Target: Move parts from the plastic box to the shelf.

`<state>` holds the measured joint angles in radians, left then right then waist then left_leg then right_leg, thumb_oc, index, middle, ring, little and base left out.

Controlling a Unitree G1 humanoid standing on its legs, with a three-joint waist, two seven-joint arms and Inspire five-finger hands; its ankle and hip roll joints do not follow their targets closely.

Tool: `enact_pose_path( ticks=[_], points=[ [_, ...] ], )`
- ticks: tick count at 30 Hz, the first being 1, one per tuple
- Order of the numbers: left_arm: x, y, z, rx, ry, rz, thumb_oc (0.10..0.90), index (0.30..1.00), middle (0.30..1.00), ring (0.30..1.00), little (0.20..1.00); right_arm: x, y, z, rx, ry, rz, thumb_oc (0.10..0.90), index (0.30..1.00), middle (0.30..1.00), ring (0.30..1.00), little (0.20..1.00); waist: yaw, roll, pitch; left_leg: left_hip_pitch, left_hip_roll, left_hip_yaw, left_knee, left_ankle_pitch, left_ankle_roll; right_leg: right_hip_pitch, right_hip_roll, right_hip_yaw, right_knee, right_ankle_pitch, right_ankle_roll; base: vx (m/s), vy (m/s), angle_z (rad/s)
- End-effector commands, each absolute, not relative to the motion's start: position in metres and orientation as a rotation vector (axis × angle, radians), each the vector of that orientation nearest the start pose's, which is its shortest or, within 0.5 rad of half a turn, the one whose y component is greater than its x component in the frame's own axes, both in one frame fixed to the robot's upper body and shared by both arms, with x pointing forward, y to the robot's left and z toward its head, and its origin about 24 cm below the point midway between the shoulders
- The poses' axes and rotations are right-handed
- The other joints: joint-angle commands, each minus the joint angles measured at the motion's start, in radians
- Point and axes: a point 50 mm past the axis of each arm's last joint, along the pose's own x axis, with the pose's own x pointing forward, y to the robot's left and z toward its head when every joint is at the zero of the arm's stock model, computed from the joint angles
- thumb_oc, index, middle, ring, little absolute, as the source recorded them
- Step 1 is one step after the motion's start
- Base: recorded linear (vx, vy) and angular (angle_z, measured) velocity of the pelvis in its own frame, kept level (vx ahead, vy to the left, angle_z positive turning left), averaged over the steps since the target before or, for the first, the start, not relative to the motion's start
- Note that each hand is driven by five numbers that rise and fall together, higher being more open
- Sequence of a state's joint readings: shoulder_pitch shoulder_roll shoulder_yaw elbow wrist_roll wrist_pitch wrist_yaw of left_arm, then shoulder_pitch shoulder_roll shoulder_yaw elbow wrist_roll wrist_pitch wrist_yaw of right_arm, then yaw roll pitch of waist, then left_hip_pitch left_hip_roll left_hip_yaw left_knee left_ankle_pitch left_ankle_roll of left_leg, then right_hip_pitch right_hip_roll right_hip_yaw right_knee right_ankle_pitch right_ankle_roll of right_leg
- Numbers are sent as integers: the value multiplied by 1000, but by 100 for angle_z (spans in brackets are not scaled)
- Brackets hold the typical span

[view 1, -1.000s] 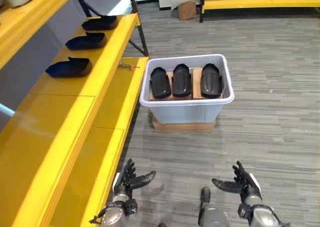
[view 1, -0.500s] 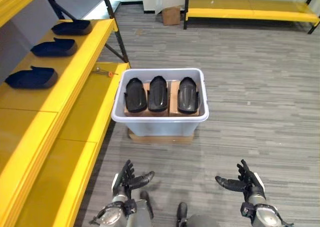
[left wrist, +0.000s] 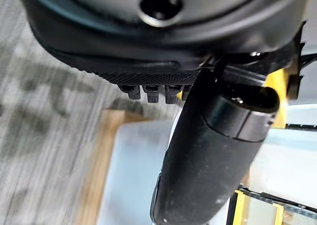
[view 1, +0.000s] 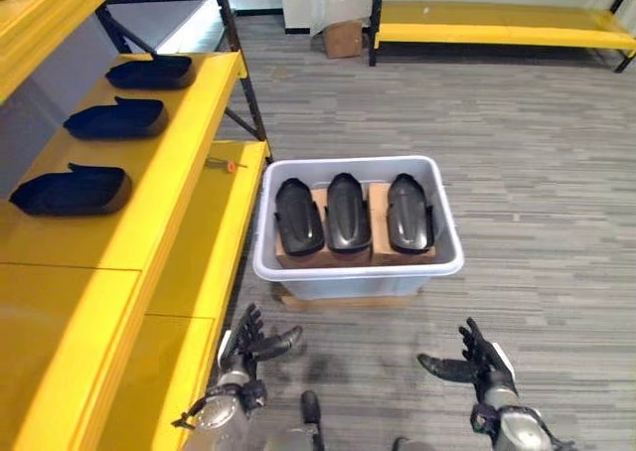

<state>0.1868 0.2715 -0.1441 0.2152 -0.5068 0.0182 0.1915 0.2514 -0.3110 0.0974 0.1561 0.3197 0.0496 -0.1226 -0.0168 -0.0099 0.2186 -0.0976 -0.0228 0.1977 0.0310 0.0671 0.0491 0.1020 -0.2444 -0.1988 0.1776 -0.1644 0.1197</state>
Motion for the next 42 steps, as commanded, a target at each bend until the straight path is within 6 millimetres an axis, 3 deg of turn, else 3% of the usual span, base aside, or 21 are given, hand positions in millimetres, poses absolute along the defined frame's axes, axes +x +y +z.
enact_pose_path(
  ticks=[1, 2, 3, 5, 7, 10, 14, 16, 17, 19, 24, 25, 26, 28, 30, 31, 33, 35, 36, 37, 42],
  points=[
    [193, 208, -24, -188, 328, 209, 900, 1000, 1000, 1000, 1000, 190, -229, -17, -74, 313, -149, 900, 1000, 1000, 1000, 1000, 15, -8, -50, -32, 78, -6, 105, -105, -60, -46, -22, 27, 93, 125, 65, 160, 261, 5],
    [193, 208, -24, -169, 331, 197, 900, 1000, 1000, 1000, 1000, 189, -226, -19, -76, 323, -136, 900, 1000, 1000, 1000, 1000, 5, 2, -41, -2, 52, -16, 82, -114, -34, -112, -28, 60, 244, 211, 60, 64, 139, 3],
    [193, 208, -24, -169, 331, 197, 900, 1000, 1000, 1000, 1000, 189, -226, -19, -76, 322, -136, 900, 1000, 1000, 1000, 1000, 6, 4, -43, -5, 54, -15, 80, -111, -34, -116, -26, 61, 242, 215, 60, 101, 207, 9],
    [193, 209, -23, -142, 333, 186, 900, 1000, 1000, 1000, 1000, 187, -224, -21, -75, 335, -124, 900, 1000, 1000, 1000, 1000, -17, 24, -16, 38, 46, -29, 45, -109, -15, -180, -3, 78, 388, 250, 43, 95, 164, 18],
    [194, 210, -23, -128, 332, 181, 900, 1000, 1000, 1000, 1000, 185, -222, -23, -75, 345, -118, 900, 1000, 1000, 1000, 1000, -26, 42, 4, 87, 42, -25, 4, -116, -4, -256, -12, 44, 455, 235, 30, 139, 142, 10],
    [194, 210, -23, -129, 330, 179, 900, 1000, 1000, 1000, 1000, 183, -221, -25, -65, 354, -114, 900, 1000, 1000, 1000, 1000, -46, 41, 25, 142, 28, -29, -26, -126, -11, -309, -2, -17, 330, 191, 18, 192, 0, 2],
    [190, 215, -26, -128, 337, 193, 900, 1000, 1000, 1000, 1000, 184, -222, -24, -68, 352, -111, 900, 1000, 1000, 1000, 1000, -61, 33, 33, 207, 33, -25, -64, -146, -48, -344, -21, -35, -39, 270, 66, 216, -125, 4],
    [186, 216, -29, -126, 346, 196, 900, 1000, 1000, 1000, 1000, 184, -223, -22, -84, 345, -102, 900, 1000, 1000, 1000, 1000, -67, 22, 32, 235, 33, -28, -62, -163, -65, -342, -30, -35, -130, 314, 91, 304, -181, 11],
    [187, 212, -31, -120, 353, 175, 900, 1000, 1000, 1000, 1000, 183, -224, -22, -77, 343, -110, 900, 1000, 1000, 1000, 1000, -66, 8, 16, 249, 28, -27, -57, -183, -77, -310, -32, -53, -140, 317, 87, 423, -270, 17],
    [190, 204, -30, -130, 345, 146, 900, 1000, 1000, 1000, 1000, 181, -229, -21, -76, 340, -131, 900, 1000, 1000, 1000, 1000, -77, 16, -9, 264, 43, -49, -56, -190, -90, -279, -19, -68, -147, 318, 75, 361, -273, 68],
    [197, 198, -27, -162, 329, 130, 900, 1000, 1000, 1000, 1000, 186, -238, -11, -100, 303, -133, 900, 1000, 1000, 1000, 1000, -99, 37, -30, 245, 127, -57, 27, -178, -143, -284, 47, -71, -79, 207, 16, 272, -303, 38],
    [197, 197, -27, -170, 328, 130, 900, 1000, 1000, 1000, 1000, 185, -240, -10, -99, 301, -134, 900, 1000, 1000, 1000, 1000, -102, 33, -26, 211, 134, -59, 98, -156, -160, -276, 66, -62, -80, 186, -2, 219, -411, 24],
    [198, 195, -26, -178, 322, 120, 900, 1000, 1000, 1000, 1000, 186, -245, -6, -117, 293, -130, 900, 1000, 1000, 1000, 1000, -86, 16, 4, 104, 110, -96, 335, -117, -179, -228, 85, -53, -95, 153, -38, 131, -313, 23],
    [199, 196, -25, -175, 318, 121, 900, 1000, 1000, 1000, 1000, 190, -250, 1, -136, 262, -142, 900, 1000, 1000, 1000, 1000, -71, -11, 31, -7, 61, -127, 413, -83, -192, -215, 72, -60, -109, 151, -47, 39, -175, -13],
    [195, 200, -26, -171, 331, 135, 900, 1000, 1000, 1000, 1000, 191, -251, 5, -162, 239, -149, 900, 1000, 1000, 1000, 1000, -66, -19, 25, -10, 140, -98, 297, -94, -172, -205, 78, -51, -125, 142, -32, 114, 41, -18],
    [191, 202, -26, -164, 334, 142, 900, 1000, 1000, 1000, 1000, 190, -253, 9, -176, 223, -160, 900, 1000, 1000, 1000, 1000, -60, -24, 19, 7, 217, -99, 163, -77, -164, -198, 63, -40, -127, 134, -15, 173, 185, -24],
    [187, 203, -28, -158, 346, 157, 900, 1000, 1000, 1000, 1000, 189, -257, 14, -205, 204, -172, 900, 1000, 1000, 1000, 1000, -60, -14, 18, 17, 293, -110, 60, 1, -177, -201, 48, -27, -117, 122, 3, 140, 255, -98],
    [188, 202, -28, -152, 339, 141, 900, 1000, 1000, 1000, 1000, 193, -259, 24, -232, 160, -168, 900, 1000, 1000, 1000, 1000, -74, 16, 9, 60, 289, -60, 2, -17, -190, -207, 40, -19, -111, 133, 23, 140, 326, -32],
    [190, 202, -23, -144, 315, 125, 900, 1000, 1000, 1000, 1000, 194, -260, 28, -268, 140, -173, 900, 1000, 1000, 1000, 1000, -81, 22, 8, 66, 262, -47, 7, -40, -188, -214, 23, -13, -113, 159, 34, 145, 388, 31],
    [193, 205, -19, -125, 293, 118, 900, 1000, 1000, 1000, 1000, 197, -260, 36, -292, 105, -173, 900, 1000, 1000, 1000, 1000, -80, 16, 13, 77, 236, -23, 6, -66, -175, -214, 1, 3, -111, 174, 46, 116, 355, 20],
    [194, 213, -13, -99, 270, 145, 900, 1000, 1000, 1000, 1000, 205, -257, 55, -350, 4, -179, 900, 1000, 1000, 1000, 1000, -67, -9, 36, 86, 197, 29, -4, -95, -156, -244, -41, 25, -110, 214, 79, 24, 186, -3]
  ],
)
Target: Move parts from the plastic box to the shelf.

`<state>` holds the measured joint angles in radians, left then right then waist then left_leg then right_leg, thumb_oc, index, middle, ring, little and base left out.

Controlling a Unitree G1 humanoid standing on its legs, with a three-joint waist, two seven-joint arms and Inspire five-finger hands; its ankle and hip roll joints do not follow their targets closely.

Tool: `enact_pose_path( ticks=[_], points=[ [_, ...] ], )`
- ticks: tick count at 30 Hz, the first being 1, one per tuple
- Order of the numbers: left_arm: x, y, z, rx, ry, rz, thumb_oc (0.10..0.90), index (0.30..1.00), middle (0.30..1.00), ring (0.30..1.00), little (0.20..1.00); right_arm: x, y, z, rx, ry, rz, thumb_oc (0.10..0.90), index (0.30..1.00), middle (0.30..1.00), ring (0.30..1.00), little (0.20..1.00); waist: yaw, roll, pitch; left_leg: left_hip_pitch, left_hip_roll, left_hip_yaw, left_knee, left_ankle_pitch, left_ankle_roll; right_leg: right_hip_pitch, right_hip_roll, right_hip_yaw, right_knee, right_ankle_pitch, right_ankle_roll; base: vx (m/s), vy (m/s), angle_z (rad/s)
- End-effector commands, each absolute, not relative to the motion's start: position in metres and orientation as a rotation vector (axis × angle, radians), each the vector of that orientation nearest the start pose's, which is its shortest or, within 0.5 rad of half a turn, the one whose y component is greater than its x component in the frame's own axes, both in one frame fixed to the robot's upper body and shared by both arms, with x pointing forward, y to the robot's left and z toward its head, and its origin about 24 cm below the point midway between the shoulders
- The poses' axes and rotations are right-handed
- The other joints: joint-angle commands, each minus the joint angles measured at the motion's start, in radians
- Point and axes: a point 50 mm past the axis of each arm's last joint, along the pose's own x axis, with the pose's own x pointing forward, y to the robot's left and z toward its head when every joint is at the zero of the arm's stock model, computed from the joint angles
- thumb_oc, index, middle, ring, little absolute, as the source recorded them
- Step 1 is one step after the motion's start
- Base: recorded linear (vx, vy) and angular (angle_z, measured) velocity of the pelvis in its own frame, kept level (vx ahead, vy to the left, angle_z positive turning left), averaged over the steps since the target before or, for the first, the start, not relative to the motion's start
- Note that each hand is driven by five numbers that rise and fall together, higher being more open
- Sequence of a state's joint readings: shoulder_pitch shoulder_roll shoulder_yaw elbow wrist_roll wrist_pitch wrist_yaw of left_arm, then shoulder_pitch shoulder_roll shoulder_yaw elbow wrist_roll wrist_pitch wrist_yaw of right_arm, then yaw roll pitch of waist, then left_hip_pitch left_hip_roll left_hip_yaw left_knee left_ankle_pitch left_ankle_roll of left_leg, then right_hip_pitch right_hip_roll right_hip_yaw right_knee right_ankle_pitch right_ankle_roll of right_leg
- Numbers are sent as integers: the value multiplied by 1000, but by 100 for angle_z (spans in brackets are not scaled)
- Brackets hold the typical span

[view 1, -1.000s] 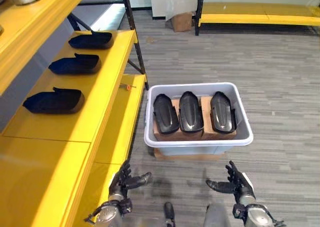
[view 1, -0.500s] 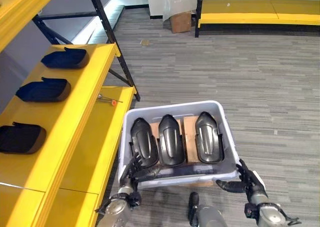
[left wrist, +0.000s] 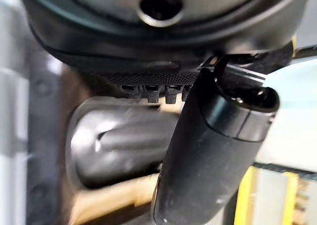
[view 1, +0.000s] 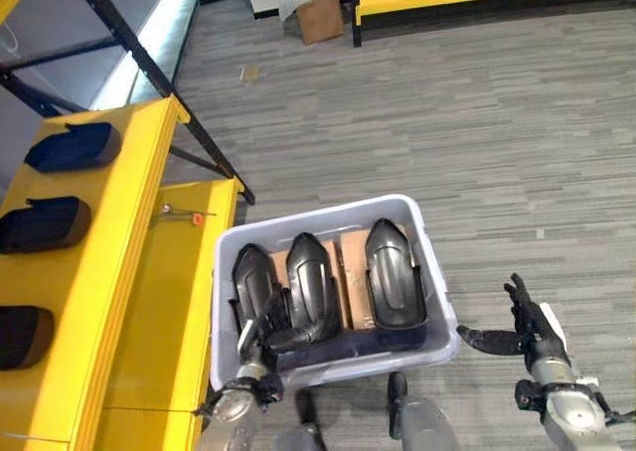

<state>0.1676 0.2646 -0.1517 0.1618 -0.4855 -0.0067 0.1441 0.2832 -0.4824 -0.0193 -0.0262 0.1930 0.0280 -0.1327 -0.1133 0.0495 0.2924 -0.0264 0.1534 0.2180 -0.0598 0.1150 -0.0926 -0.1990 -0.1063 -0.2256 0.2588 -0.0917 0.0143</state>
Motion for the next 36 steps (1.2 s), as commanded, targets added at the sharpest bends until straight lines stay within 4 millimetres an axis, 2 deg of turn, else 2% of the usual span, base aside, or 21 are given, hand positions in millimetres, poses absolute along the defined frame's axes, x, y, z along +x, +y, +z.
enact_pose_path(
  ticks=[1, 7, 12, 23, 26, 27, 29, 30, 34, 35, 36],
  points=[
    [194, 214, -13, -96, 266, 148, 900, 1000, 1000, 1000, 1000, 206, -257, 62, -365, -25, -186, 900, 1000, 1000, 1000, 1000, 30, -73, -34, 10, 17, 13, 92, -149, -11, 52, -186, 51, -196, 151, 191, -2, 58, -16],
    [194, 215, -12, -87, 257, 143, 900, 1000, 1000, 1000, 1000, 208, -264, 88, -499, -145, -231, 900, 1000, 1000, 1000, 1000, 25, -86, -7, -25, 0, 19, 124, -167, -2, 30, -217, 39, -202, 176, 205, 4, 83, -5],
    [198, 214, -10, -84, 248, 141, 900, 1000, 1000, 1000, 1000, 214, -262, 90, -540, -154, -221, 900, 1000, 1000, 1000, 1000, 31, -92, 6, -42, -2, 15, 134, -168, -4, 22, -225, 28, -201, 184, 207, -2, 6, 2],
    [210, 211, -3, -77, 209, 135, 900, 1000, 1000, 1000, 1000, 246, -245, 94, -645, -193, -169, 900, 1000, 1000, 1000, 1000, 59, -94, 59, -84, 8, -7, 167, -166, -11, 0, -236, 6, -182, 186, 202, -10, -8, 1],
    [213, 209, 1, -78, 183, 125, 900, 1000, 1000, 1000, 1000, 257, -241, 101, -747, -225, -155, 900, 1000, 1000, 1000, 1000, 67, -91, 79, -101, 12, -16, 177, -165, -12, -10, -239, 4, -173, 184, 200, -46, -29, 6],
    [219, 206, 8, -75, 148, 112, 900, 1000, 1000, 1000, 1000, 270, -239, 108, -862, -254, -150, 900, 1000, 1000, 1000, 1000, 77, -88, 100, -120, 14, -26, 188, -162, -15, -20, -242, -3, -162, 183, 198, -55, -33, 21],
    [221, 205, 10, -77, 138, 105, 900, 1000, 1000, 1000, 1000, 275, -237, 111, -918, -265, -143, 900, 1000, 1000, 1000, 1000, 81, -87, 108, -128, 15, -30, 192, -160, -16, -26, -243, -5, -157, 183, 196, -43, -28, 16],
    [226, 202, 15, -83, 111, 95, 900, 1000, 1000, 1000, 1000, 285, -233, 117, -975, -289, -136, 900, 1000, 1000, 1000, 1000, 90, -84, 121, -141, 16, -37, 196, -155, -18, -34, -244, -9, -155, 184, 195, 0, 0, 0],
    [230, 200, 18, -82, 96, 86, 900, 1000, 1000, 1000, 1000, 292, -229, 123, -1056, -316, -123, 900, 1000, 1000, 1000, 1000, 95, -81, 132, -152, 18, -40, 202, -155, -19, -39, -244, -12, -150, 183, 193, -2, -6, 2],
    [234, 197, 22, -81, 73, 73, 900, 1000, 1000, 1000, 1000, 300, -226, 128, -1200, -346, -105, 900, 1000, 1000, 1000, 1000, 102, -77, 146, -163, 21, -45, 210, -158, -21, -47, -243, -17, -142, 178, 193, -19, -11, 12],
    [234, 197, 22, -81, 71, 74, 900, 1000, 1000, 1000, 1000, 300, -226, 128, -1200, -347, -105, 900, 1000, 1000, 1000, 1000, 101, -79, 145, -166, 20, -45, 208, -154, -20, -49, -245, -17, -145, 182, 192, -22, -26, 9]
  ],
)
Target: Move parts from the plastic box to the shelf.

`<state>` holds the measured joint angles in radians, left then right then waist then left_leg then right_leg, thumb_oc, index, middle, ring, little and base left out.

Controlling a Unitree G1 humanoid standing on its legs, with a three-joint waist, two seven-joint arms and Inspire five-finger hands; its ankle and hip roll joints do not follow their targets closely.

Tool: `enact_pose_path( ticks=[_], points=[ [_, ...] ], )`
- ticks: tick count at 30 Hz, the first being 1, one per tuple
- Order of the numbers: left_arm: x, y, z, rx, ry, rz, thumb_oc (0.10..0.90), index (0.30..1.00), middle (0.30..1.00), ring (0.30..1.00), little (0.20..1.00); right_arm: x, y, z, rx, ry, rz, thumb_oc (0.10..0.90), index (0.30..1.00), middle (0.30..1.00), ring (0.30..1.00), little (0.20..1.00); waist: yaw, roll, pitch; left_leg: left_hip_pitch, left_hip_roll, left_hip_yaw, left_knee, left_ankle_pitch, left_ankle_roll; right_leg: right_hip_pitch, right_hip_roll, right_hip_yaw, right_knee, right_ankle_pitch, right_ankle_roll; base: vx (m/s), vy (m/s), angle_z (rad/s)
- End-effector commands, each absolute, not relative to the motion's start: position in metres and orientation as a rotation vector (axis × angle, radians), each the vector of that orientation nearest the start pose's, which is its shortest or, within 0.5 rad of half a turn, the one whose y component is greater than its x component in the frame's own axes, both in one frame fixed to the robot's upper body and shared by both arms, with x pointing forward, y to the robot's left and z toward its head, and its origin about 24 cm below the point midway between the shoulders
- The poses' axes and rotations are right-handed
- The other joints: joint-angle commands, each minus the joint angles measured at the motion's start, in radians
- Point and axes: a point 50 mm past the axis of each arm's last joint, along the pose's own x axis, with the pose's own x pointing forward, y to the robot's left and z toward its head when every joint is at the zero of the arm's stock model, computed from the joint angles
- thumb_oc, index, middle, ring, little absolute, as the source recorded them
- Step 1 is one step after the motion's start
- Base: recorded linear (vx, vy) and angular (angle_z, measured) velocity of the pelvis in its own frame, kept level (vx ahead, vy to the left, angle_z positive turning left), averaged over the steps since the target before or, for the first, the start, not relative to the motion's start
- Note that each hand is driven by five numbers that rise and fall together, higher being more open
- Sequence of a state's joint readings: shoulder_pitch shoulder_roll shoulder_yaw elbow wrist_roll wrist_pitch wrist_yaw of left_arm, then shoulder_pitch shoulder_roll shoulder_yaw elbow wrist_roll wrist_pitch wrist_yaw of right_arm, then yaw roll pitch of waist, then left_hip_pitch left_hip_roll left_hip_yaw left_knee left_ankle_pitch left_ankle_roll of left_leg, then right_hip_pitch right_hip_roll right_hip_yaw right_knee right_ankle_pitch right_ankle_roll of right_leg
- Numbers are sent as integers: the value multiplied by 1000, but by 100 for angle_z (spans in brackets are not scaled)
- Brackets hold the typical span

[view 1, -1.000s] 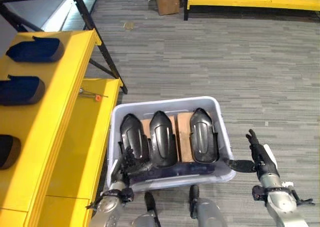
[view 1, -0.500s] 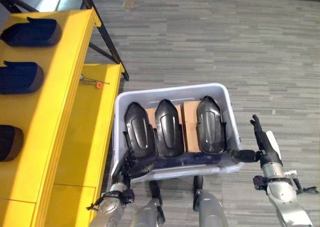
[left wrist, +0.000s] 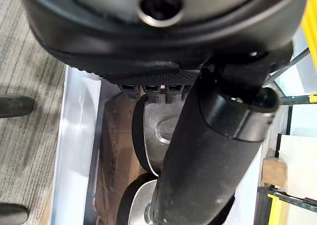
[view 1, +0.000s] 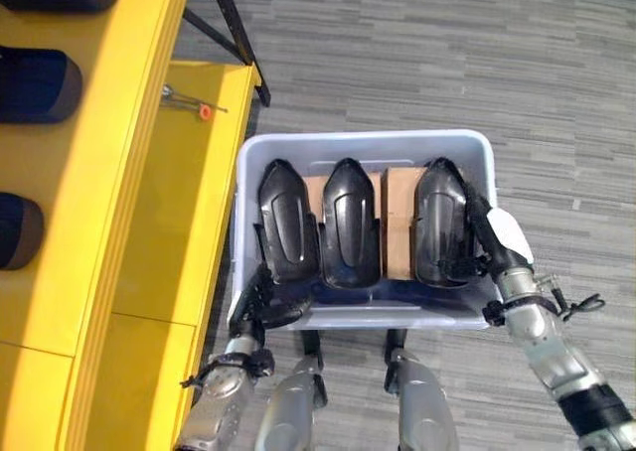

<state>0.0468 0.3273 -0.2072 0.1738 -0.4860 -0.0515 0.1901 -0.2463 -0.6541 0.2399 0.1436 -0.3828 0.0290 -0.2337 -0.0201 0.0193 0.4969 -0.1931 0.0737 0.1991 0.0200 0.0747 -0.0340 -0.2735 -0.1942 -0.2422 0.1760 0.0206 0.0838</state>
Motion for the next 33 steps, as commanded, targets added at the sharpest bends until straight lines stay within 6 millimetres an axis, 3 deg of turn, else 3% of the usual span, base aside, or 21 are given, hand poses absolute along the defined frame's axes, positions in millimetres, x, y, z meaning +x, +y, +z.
enact_pose_path(
  ticks=[1, 9, 17, 26, 33],
  points=[
    [237, 195, 25, -76, 61, 66, 900, 1000, 1000, 1000, 1000, 304, -224, 131, -1273, -363, -93, 900, 1000, 1000, 1000, 1000, 12, -48, -52, -7, 101, -30, 132, -113, -81, 21, -157, -2, -58, 69, 122, -23, -13, 6],
    [243, 194, 28, -78, 41, 62, 900, 1000, 1000, 1000, 1000, 306, -218, 126, -1354, -366, -47, 900, 1000, 1000, 1000, 1000, 11, -51, -38, -25, 101, -33, 144, -113, -82, 4, -159, 0, -50, 70, 119, -5, -7, 3],
    [244, 194, 28, -81, 44, 78, 900, 1000, 1000, 1000, 1000, 294, -210, 123, -1321, -385, -3, 900, 1000, 1000, 1000, 1000, 1, -62, -29, -32, 102, -31, 155, -119, -81, -3, -158, 6, -49, 72, 118, 0, 0, 0],
    [240, 199, 27, -74, 56, 111, 900, 1000, 1000, 1000, 1000, 264, -203, 141, -1179, -494, 18, 900, 1000, 1000, 1000, 1000, -19, -87, -22, -38, 106, -27, 164, -122, -80, -10, -156, 9, -45, 74, 119, -2, 1, -1],
    [237, 205, 28, -65, 53, 144, 900, 1000, 1000, 1000, 1000, 241, -197, 166, -1042, -631, 7, 900, 1000, 1000, 1000, 1000, -34, -112, -16, -39, 108, -19, 170, -125, -82, -15, -150, 19, -47, 77, 119, -6, 4, -5]
  ],
)
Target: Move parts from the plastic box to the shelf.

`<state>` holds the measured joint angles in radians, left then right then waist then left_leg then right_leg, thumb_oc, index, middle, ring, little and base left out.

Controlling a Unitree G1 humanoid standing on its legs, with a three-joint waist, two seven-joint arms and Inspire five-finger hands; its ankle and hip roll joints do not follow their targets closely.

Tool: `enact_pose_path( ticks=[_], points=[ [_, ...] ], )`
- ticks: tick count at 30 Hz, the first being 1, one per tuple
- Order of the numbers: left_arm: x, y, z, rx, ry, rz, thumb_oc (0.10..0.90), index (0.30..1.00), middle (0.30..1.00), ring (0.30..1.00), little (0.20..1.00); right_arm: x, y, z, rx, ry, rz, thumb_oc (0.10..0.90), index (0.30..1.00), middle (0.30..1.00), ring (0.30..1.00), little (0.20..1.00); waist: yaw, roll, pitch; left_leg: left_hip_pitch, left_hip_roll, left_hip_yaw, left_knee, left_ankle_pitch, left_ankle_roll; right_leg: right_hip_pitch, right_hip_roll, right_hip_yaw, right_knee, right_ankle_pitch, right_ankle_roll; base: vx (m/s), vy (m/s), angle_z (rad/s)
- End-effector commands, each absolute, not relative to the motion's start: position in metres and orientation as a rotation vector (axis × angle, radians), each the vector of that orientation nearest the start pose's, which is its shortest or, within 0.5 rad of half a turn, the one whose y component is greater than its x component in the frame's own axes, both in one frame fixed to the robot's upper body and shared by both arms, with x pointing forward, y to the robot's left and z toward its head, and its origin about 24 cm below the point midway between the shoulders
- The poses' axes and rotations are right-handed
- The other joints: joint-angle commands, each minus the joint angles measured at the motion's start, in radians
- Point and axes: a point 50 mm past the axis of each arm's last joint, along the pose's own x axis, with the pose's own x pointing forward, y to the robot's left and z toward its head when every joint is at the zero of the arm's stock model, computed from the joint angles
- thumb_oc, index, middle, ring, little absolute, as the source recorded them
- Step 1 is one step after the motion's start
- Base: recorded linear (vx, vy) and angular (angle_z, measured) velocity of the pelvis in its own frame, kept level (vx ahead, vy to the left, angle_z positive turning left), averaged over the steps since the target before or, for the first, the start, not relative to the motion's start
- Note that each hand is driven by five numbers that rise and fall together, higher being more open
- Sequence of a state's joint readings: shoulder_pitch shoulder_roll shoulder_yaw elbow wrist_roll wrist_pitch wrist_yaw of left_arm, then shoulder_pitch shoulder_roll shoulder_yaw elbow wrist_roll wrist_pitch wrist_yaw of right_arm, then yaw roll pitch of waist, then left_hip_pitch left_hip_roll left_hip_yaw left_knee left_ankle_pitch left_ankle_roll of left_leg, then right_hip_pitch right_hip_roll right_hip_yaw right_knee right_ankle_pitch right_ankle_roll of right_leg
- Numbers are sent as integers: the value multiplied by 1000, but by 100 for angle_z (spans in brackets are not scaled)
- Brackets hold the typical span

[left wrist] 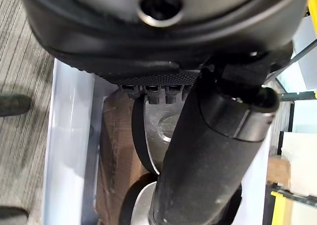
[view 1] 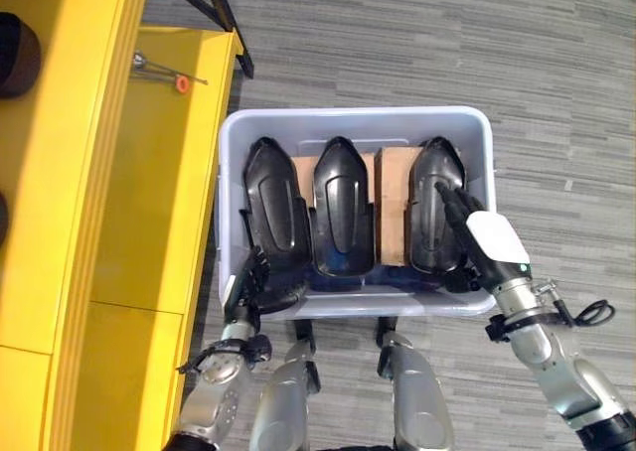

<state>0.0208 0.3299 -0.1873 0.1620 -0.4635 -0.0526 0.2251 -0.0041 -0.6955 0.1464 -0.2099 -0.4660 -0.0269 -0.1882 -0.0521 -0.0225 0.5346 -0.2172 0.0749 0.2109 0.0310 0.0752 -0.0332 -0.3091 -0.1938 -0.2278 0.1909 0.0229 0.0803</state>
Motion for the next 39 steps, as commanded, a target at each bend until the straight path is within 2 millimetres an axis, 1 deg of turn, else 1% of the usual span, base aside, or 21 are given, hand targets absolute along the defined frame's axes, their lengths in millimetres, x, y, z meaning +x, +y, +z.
enact_pose_path(
  ticks=[1, 4, 6, 7, 8, 10, 13, 14, 15, 16, 20, 22, 27, 28, 31, 32, 35, 39],
  points=[
    [236, 205, 29, -64, 53, 147, 900, 1000, 1000, 1000, 1000, 238, -197, 168, -1024, -640, 11, 900, 1000, 1000, 1000, 1000, -4, -71, -51, -13, 111, -30, 163, -132, -84, 23, -147, 6, -59, 70, 124, -15, 6, -4],
    [236, 206, 29, -64, 54, 150, 900, 1000, 1000, 1000, 1000, 235, -196, 171, -1015, -654, 24, 900, 1000, 1000, 1000, 1000, -7, -76, -53, -19, 109, -29, 163, -126, -83, 17, -150, 7, -61, 76, 123, 0, 0, 0],
    [236, 206, 30, -70, 51, 160, 900, 1000, 1000, 1000, 1000, 231, -191, 172, -953, -667, 54, 900, 1000, 1000, 1000, 1000, -9, -83, -48, -21, 112, -25, 164, -126, -84, 14, -147, 10, -62, 77, 123, 0, 0, 0],
    [236, 207, 30, -65, 49, 162, 900, 1000, 1000, 1000, 1000, 231, -190, 170, -940, -656, 65, 900, 1000, 1000, 1000, 1000, -8, -82, -45, -16, 115, -25, 167, -132, -86, 19, -144, 11, -59, 72, 124, 0, 0, 0],
    [236, 206, 30, -64, 49, 162, 900, 1000, 1000, 1000, 1000, 232, -188, 168, -932, -646, 75, 900, 1000, 1000, 1000, 1000, -9, -84, -46, -20, 112, -24, 164, -126, -84, 15, -146, 11, -63, 77, 123, 0, 0, 0],
    [236, 206, 31, -67, 45, 168, 900, 1000, 1000, 1000, 1000, 236, -186, 159, -902, -603, 89, 900, 1000, 1000, 1000, 1000, -7, -84, -41, -22, 112, -24, 163, -124, -84, 15, -146, 9, -64, 78, 122, 0, 0, 0],
    [236, 206, 31, -66, 42, 176, 900, 1000, 1000, 1000, 1000, 239, -184, 150, -902, -562, 105, 900, 1000, 1000, 1000, 1000, -6, -80, -36, -26, 111, -25, 164, -124, -84, 12, -147, 8, -63, 78, 123, 0, 0, 0],
    [236, 206, 31, -66, 42, 176, 900, 1000, 1000, 1000, 1000, 239, -184, 150, -902, -562, 105, 900, 1000, 1000, 1000, 1000, -6, -81, -36, -27, 111, -25, 164, -124, -84, 11, -147, 8, -63, 78, 123, 0, 0, 0],
    [236, 207, 32, -66, 40, 177, 900, 1000, 1000, 1000, 1000, 239, -184, 148, -912, -555, 106, 900, 1000, 1000, 1000, 1000, -5, -80, -34, -28, 111, -25, 164, -124, -84, 12, -147, 7, -63, 77, 123, 0, 0, 0],
    [237, 206, 32, -65, 38, 177, 900, 1000, 1000, 1000, 1000, 242, -185, 141, -946, -526, 109, 900, 1000, 1000, 1000, 1000, -3, -77, -29, -31, 111, -26, 167, -125, -83, 12, -148, 8, -62, 77, 124, 0, 0, 0],
    [238, 205, 33, -62, 32, 174, 900, 1000, 1000, 1000, 1000, 246, -186, 136, -979, -501, 102, 900, 1000, 1000, 1000, 1000, 0, -74, -23, -37, 106, -25, 169, -125, -82, 10, -151, 5, -61, 78, 124, 0, 0, 0],
    [239, 205, 34, -62, 28, 175, 900, 1000, 1000, 1000, 1000, 249, -189, 133, -1005, -487, 87, 900, 1000, 1000, 1000, 1000, 2, -71, -19, -41, 105, -27, 174, -128, -81, 6, -152, 5, -57, 78, 124, 0, 0, 0],
    [240, 204, 36, -63, 15, 176, 900, 1000, 1000, 1000, 1000, 253, -196, 133, -1053, -489, 18, 900, 1000, 1000, 1000, 1000, -1, -64, -15, -65, 101, -30, 197, -137, -77, -14, -156, 9, -43, 76, 124, 0, 0, 0],
    [239, 204, 35, -63, 19, 179, 900, 1000, 1000, 1000, 1000, 254, -200, 135, -1077, -496, -23, 900, 1000, 1000, 1000, 1000, -3, -61, -15, -77, 100, -27, 205, -140, -76, -23, -159, 10, -38, 76, 125, 0, 0, 0],
    [239, 204, 35, -62, 18, 179, 900, 1000, 1000, 1000, 1000, 254, -202, 135, -1091, -497, -39, 900, 1000, 1000, 1000, 1000, -2, -57, -15, -82, 100, -27, 212, -147, -77, -27, -159, 12, -34, 71, 125, 0, 0, 0],
    [239, 203, 36, -60, 16, 175, 900, 1000, 1000, 1000, 1000, 255, -207, 136, -1114, -495, -78, 900, 1000, 1000, 1000, 1000, -5, -53, -15, -93, 97, -28, 215, -148, -76, -37, -161, 14, -31, 71, 125, 0, 0, 0],
    [239, 203, 37, -54, 10, 172, 900, 1000, 1000, 1000, 1000, 255, -215, 135, -1128, -482, -125, 900, 1000, 1000, 1000, 1000, -10, -47, -15, -117, 92, -28, 223, -143, -72, -58, -168, 17, -28, 76, 124, 0, 0, 0],
    [239, 203, 36, -53, 12, 175, 900, 1000, 1000, 1000, 1000, 255, -217, 134, -1141, -479, -148, 900, 1000, 1000, 1000, 1000, -12, -42, -15, -131, 92, -25, 233, -151, -72, -72, -168, 21, -21, 73, 124, 0, 0, 0]
  ],
)
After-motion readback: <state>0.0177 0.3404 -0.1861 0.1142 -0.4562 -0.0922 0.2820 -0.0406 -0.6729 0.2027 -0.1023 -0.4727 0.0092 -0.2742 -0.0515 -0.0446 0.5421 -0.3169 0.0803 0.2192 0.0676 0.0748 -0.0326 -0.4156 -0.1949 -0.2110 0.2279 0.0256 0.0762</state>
